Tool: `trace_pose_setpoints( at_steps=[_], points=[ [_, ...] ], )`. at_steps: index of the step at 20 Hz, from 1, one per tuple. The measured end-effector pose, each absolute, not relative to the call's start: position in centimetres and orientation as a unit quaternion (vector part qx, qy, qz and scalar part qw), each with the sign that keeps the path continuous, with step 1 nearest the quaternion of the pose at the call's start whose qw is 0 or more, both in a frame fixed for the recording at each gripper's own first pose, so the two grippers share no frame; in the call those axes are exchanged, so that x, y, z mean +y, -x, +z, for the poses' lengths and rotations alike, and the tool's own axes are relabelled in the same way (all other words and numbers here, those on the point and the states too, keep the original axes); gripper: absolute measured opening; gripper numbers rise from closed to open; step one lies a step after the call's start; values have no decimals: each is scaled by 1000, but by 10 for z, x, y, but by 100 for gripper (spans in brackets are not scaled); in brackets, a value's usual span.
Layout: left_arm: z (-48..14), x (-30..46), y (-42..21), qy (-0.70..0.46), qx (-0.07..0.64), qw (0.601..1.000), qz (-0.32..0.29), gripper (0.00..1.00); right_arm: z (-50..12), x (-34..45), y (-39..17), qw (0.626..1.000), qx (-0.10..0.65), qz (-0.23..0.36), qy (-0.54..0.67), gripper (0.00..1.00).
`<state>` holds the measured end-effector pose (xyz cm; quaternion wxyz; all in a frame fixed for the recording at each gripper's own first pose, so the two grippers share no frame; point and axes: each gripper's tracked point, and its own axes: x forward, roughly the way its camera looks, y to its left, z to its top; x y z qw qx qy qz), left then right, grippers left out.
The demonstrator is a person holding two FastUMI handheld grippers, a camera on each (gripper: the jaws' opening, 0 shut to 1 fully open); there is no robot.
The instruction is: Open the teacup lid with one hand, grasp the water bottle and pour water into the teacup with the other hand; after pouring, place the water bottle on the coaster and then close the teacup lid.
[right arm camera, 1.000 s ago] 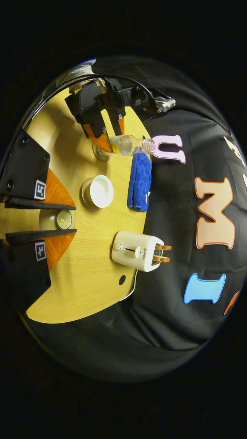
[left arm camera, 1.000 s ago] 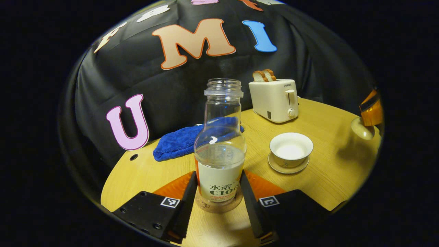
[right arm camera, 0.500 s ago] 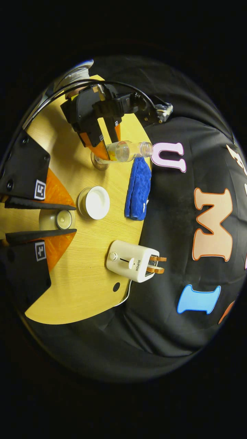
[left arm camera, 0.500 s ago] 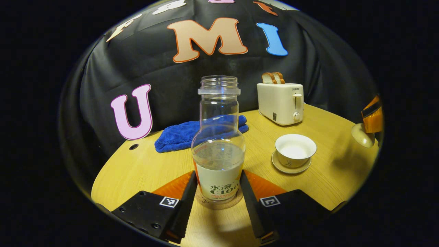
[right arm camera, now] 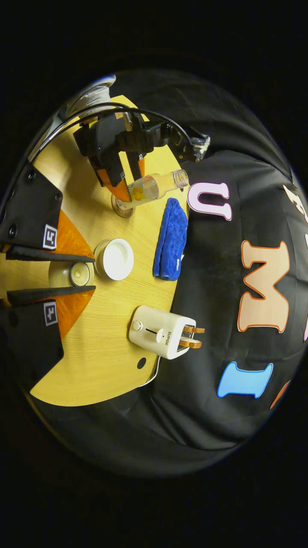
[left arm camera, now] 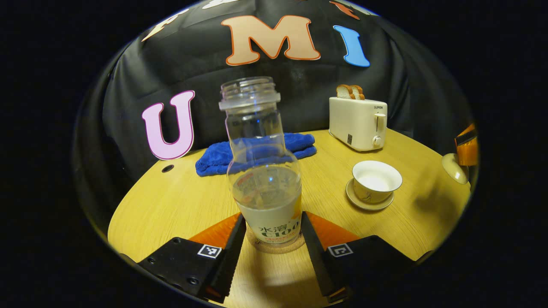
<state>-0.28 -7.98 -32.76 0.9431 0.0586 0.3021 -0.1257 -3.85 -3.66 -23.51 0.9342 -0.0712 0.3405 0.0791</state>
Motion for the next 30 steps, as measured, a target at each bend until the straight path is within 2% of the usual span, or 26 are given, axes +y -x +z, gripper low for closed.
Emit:
trace_pose_setpoints(
  at_steps=[4,5,6,7,17,19,21,24,30],
  points=[
    [-325,-82,11,-41,305,943,-130,76,-233,-34,27,936,335,82,68,30],
    [-323,-80,13,-36,302,944,-130,80,-233,-33,21,937,333,83,65,28],
    [-319,-79,16,-32,301,944,-129,93,-234,-28,18,938,331,84,60,27],
    [-315,-73,19,-30,297,946,-124,99,-234,-25,11,939,328,85,53,28],
    [-265,-28,54,-28,274,958,-87,97,-265,1,-44,940,327,98,6,28],
    [-253,-20,60,-30,268,960,-81,97,-273,7,-53,940,325,101,2,32],
    [-240,-16,63,-35,261,962,-77,97,-281,10,-61,941,321,102,2,32],
    [-219,-13,65,-31,245,966,-76,97,-291,18,-70,943,317,105,-3,30],
    [-190,-6,62,-46,225,970,-75,97,-315,19,-75,940,327,95,1,33]
  ],
)
